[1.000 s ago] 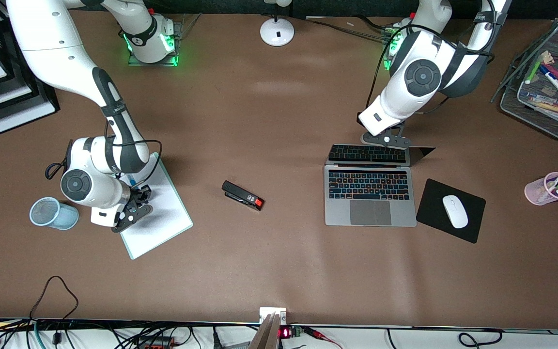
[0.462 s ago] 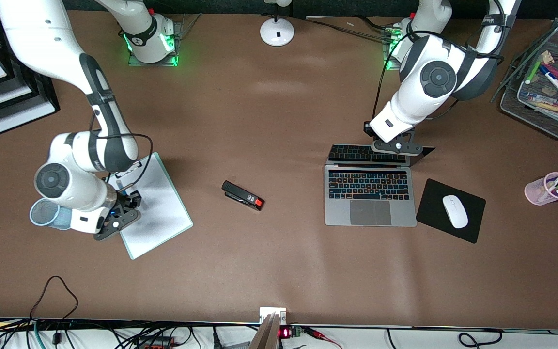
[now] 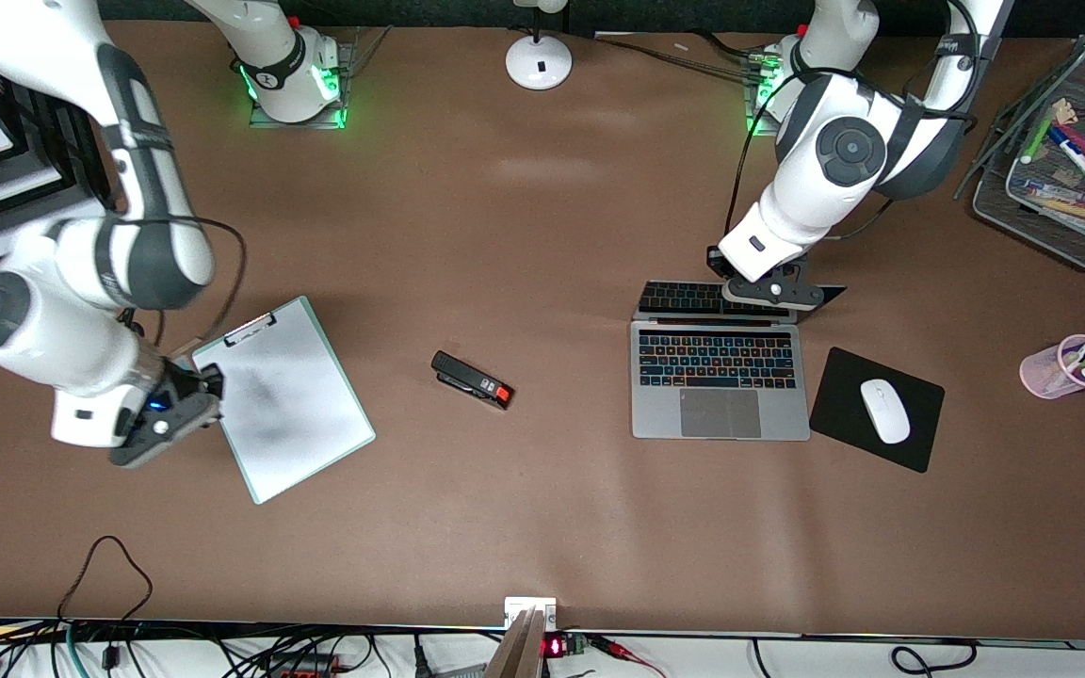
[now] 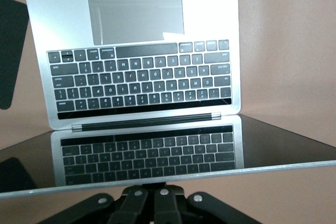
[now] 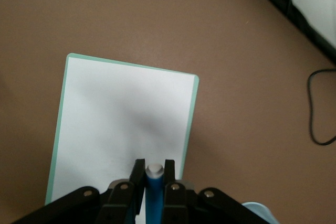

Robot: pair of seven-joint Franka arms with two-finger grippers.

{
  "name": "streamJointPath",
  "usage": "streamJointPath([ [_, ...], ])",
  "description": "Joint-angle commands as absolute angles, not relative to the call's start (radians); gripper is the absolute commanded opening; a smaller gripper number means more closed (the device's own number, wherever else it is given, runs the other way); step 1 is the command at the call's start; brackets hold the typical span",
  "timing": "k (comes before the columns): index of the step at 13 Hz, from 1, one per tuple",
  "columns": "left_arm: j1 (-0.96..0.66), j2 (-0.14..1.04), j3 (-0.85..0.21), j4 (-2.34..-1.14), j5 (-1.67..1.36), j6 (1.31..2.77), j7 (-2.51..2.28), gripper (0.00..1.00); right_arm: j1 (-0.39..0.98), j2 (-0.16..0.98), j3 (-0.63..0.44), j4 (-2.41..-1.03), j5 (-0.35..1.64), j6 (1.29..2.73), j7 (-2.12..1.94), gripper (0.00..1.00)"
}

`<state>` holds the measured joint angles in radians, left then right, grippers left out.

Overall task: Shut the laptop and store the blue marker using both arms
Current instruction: 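Carry the marker into the blue cup while the left gripper pushes the lid down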

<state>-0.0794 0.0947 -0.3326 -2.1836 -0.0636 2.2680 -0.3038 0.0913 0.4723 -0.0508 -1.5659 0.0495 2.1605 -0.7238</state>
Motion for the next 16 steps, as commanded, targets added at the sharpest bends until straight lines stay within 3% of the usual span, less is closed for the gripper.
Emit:
streamJointPath([
  [1, -0.069, 0.132, -0.336, -2.161, -0.040, 2.315, -0.318, 0.00, 0.020, 0.410, -0.041, -1.578, 0.164, 2.137, -0.958, 0.00],
  [7, -0.025, 0.251, -0.330, -2.106, 0.018, 2.505, -0.308, 0.00, -0.138, 0.403, -0.044, -1.578, 0.512, 2.105, -1.532, 0.00],
  [11, -0.003, 0.378, -0.327, -1.995, 0.055, 2.519, -0.308, 0.00, -0.239, 0.417, -0.046, -1.578, 0.688, 2.068, -1.777, 0.00],
  [16, -0.018, 0.524, -0.325, -1.879, 0.061, 2.546, -0.305, 0.00, -0.368, 0.465, -0.048, -1.578, 0.877, 1.915, -2.107, 0.00],
])
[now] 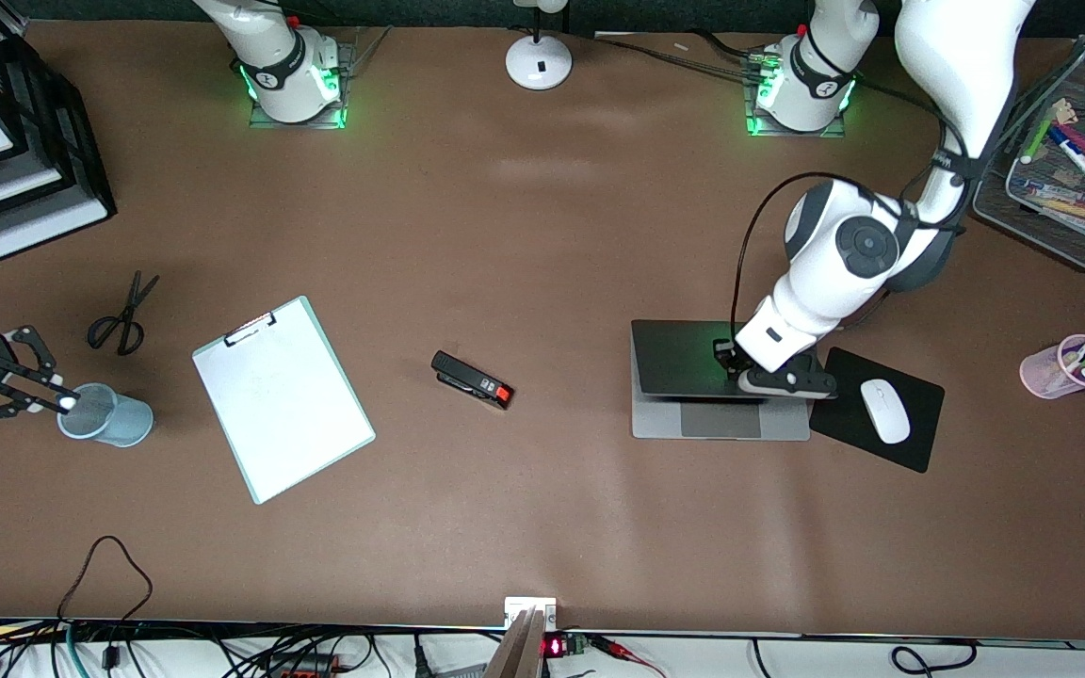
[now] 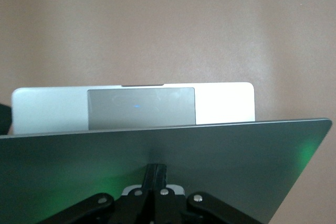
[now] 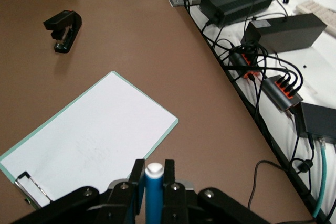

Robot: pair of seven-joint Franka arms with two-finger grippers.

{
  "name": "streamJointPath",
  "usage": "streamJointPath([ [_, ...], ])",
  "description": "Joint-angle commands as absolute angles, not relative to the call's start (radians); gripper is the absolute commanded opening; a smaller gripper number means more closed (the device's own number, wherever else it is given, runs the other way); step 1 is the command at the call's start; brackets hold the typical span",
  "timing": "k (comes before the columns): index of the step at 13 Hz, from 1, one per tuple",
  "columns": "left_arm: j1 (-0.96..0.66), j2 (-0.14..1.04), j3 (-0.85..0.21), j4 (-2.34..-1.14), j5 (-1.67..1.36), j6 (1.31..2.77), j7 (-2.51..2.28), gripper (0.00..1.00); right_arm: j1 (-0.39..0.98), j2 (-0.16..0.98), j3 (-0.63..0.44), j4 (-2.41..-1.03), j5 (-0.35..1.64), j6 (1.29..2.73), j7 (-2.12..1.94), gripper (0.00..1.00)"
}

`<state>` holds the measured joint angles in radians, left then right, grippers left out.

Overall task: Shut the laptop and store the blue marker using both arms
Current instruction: 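Carry the marker into the blue cup while the left gripper pushes the lid down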

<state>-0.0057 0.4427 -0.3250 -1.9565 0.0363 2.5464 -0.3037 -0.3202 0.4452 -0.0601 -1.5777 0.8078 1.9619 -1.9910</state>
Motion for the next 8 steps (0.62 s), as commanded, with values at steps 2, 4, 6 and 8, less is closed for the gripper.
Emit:
streamJointPath([
  [2, -0.015, 0.599, -0.313, -1.817, 0.112, 2.549, -0.304, 0.00, -0.402, 0.494, -0.048, -1.577, 0.926, 1.875, -2.196, 0.00],
  [4, -0.018, 0.670, -0.313, -1.751, 0.165, 2.549, -0.313, 0.00, -0.419, 0.518, -0.048, -1.578, 0.981, 1.858, -2.235, 0.00],
  [6, -0.020, 0.731, -0.298, -1.706, 0.172, 2.551, -0.311, 0.00, -0.425, 0.546, -0.048, -1.578, 1.008, 1.850, -2.293, 0.00],
  [8, -0.025, 0.759, -0.296, -1.698, 0.172, 2.551, -0.311, 0.00, -0.429, 0.563, -0.049, -1.578, 1.040, 1.842, -2.351, 0.00],
])
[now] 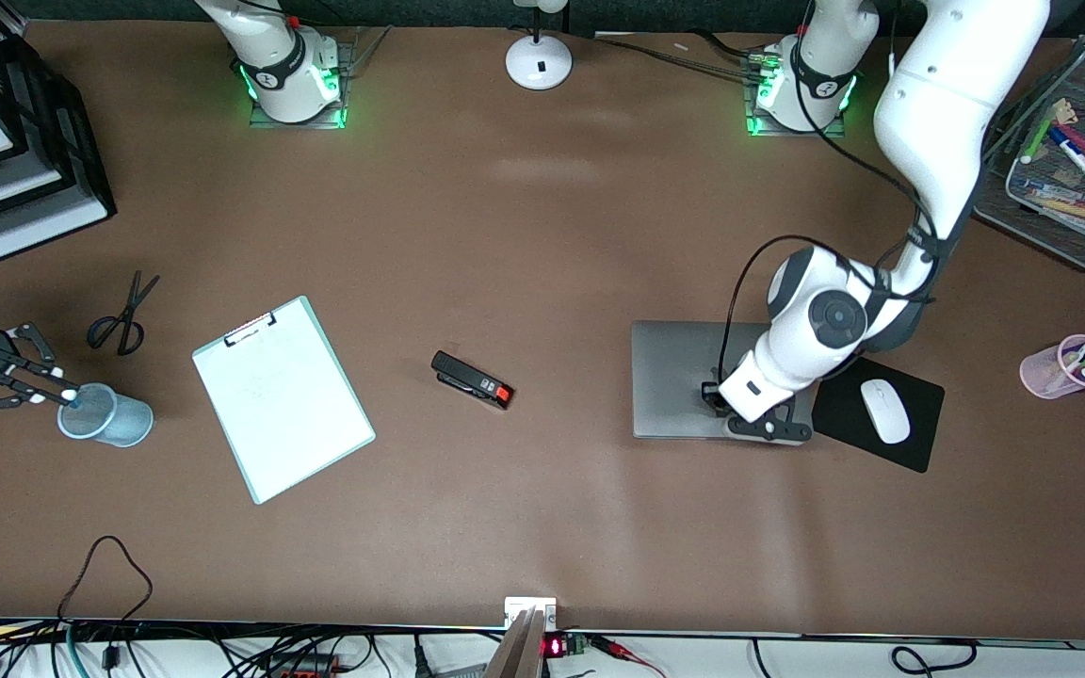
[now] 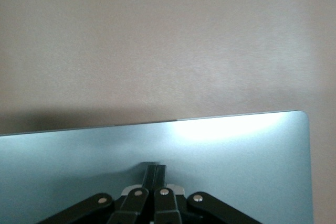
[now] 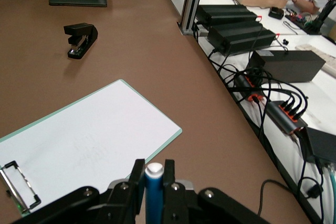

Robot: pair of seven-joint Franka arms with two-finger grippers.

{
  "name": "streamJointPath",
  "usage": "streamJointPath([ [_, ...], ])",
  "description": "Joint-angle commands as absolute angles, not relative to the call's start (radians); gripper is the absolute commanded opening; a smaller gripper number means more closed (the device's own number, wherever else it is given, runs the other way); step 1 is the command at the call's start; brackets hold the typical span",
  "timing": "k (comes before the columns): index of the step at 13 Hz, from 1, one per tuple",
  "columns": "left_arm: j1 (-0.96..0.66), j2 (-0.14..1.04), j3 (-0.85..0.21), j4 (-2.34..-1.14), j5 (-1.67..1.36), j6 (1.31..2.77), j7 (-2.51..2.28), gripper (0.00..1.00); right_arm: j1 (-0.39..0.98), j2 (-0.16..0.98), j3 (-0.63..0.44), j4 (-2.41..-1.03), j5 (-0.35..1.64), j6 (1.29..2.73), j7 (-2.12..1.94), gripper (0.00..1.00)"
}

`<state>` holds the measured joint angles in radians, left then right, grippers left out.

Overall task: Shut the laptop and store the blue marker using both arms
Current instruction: 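Carry the marker into the blue cup while the left gripper pushes the lid down, then release the marker in the cup while the left gripper presses the lid shut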

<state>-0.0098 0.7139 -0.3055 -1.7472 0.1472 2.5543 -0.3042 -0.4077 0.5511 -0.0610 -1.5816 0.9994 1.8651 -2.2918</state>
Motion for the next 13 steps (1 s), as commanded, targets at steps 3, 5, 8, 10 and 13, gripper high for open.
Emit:
streamJointPath([
  [3, -0.028, 0.769, -0.296, -1.697, 0.172, 2.551, -0.313, 0.00, -0.451, 0.587, -0.049, -1.578, 1.040, 1.839, -2.359, 0.01],
  [5, -0.028, 0.765, -0.296, -1.691, 0.172, 2.551, -0.311, 0.00, -0.463, 0.607, -0.049, -1.577, 1.039, 1.835, -2.361, 0.01],
  [8, -0.026, 0.724, -0.296, -1.670, 0.175, 2.495, -0.311, 0.00, -0.479, 0.618, -0.049, -1.578, 1.039, 1.835, -2.359, 0.19],
  [10, -0.023, 0.648, -0.304, -1.666, 0.175, 2.337, -0.307, 0.00, -0.479, 0.617, -0.051, -1.577, 1.039, 1.838, -2.341, 1.00],
  [13, -0.023, 0.551, -0.308, -1.617, 0.175, 2.118, -0.304, 0.00, -0.474, 0.612, -0.051, -1.572, 1.029, 1.845, -2.300, 1.00],
])
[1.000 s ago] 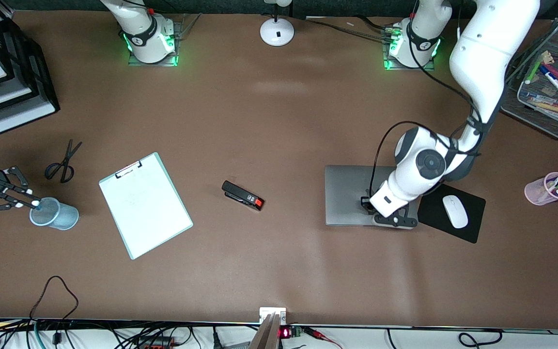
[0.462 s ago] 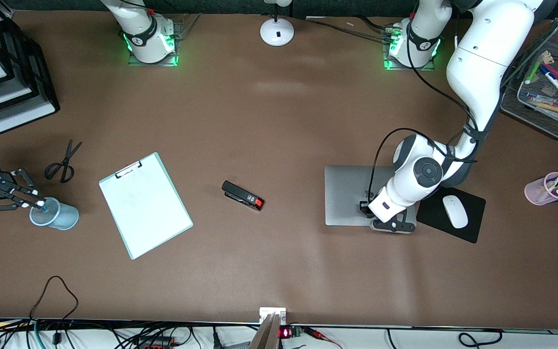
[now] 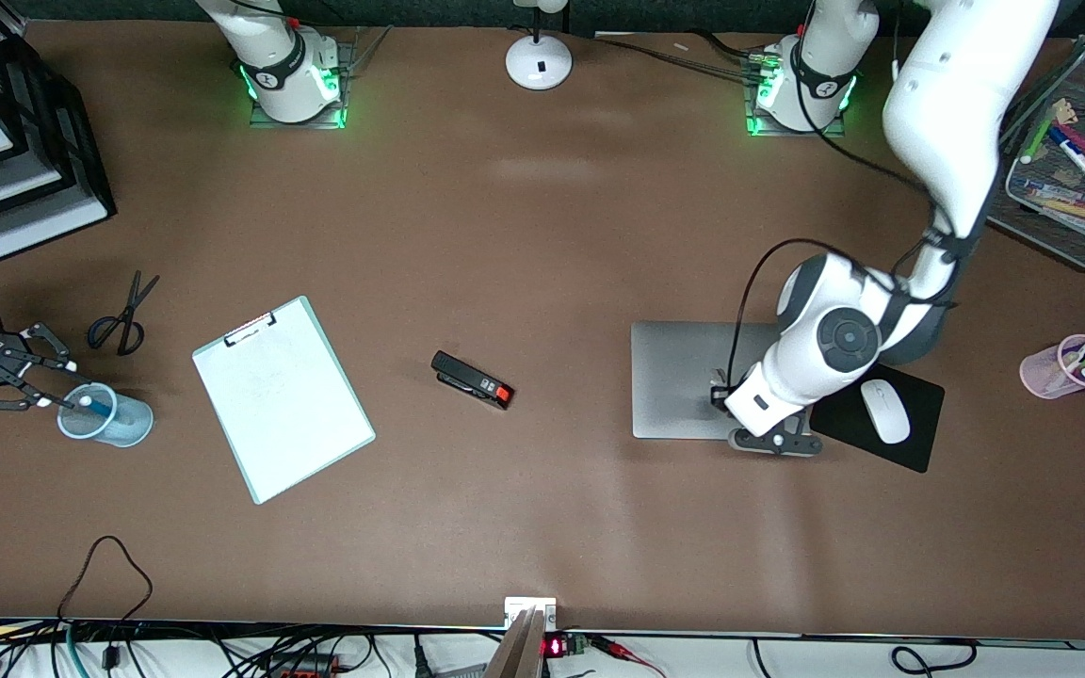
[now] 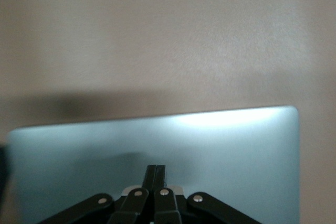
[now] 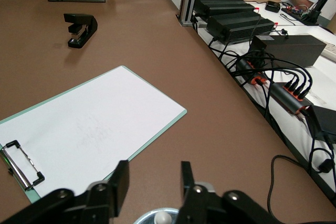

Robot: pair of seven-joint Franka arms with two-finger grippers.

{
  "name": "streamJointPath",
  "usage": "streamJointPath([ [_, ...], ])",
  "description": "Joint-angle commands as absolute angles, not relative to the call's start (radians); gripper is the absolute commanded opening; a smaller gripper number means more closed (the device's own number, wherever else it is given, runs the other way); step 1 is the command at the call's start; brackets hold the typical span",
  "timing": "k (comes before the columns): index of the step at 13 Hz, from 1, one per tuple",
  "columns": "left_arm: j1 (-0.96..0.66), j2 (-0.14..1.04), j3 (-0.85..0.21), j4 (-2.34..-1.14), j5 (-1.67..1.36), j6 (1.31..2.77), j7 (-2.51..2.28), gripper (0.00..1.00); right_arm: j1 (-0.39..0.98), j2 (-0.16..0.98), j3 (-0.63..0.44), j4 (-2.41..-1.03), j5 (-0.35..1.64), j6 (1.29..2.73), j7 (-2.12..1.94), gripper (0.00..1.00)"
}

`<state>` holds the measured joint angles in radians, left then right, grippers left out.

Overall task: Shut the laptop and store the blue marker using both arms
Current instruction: 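Release the marker in the cup while the left gripper presses the lid shut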

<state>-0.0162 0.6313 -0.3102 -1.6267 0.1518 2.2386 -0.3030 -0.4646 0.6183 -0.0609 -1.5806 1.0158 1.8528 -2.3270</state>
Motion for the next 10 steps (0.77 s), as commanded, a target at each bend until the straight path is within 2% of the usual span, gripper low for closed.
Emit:
streamJointPath([
  [1, -0.028, 0.520, -0.314, -1.599, 0.175, 2.041, -0.304, 0.00, -0.469, 0.609, -0.051, -1.557, 1.010, 1.847, -2.277, 1.00],
  [5, -0.026, 0.434, -0.356, -1.516, 0.172, 1.800, -0.299, 0.01, -0.442, 0.604, -0.048, -1.474, 0.836, 1.847, -2.029, 1.00],
  [8, -0.014, 0.396, -0.390, -1.480, 0.163, 1.677, -0.288, 0.04, -0.397, 0.604, -0.051, -1.418, 0.732, 1.850, -1.864, 1.00],
  [9, -0.017, 0.378, -0.390, -1.480, 0.163, 1.658, -0.287, 0.20, -0.382, 0.604, -0.051, -1.387, 0.695, 1.848, -1.794, 1.00],
  [10, -0.017, 0.361, -0.390, -1.480, 0.161, 1.649, -0.284, 0.47, -0.364, 0.603, -0.049, -1.361, 0.654, 1.844, -1.710, 1.00],
])
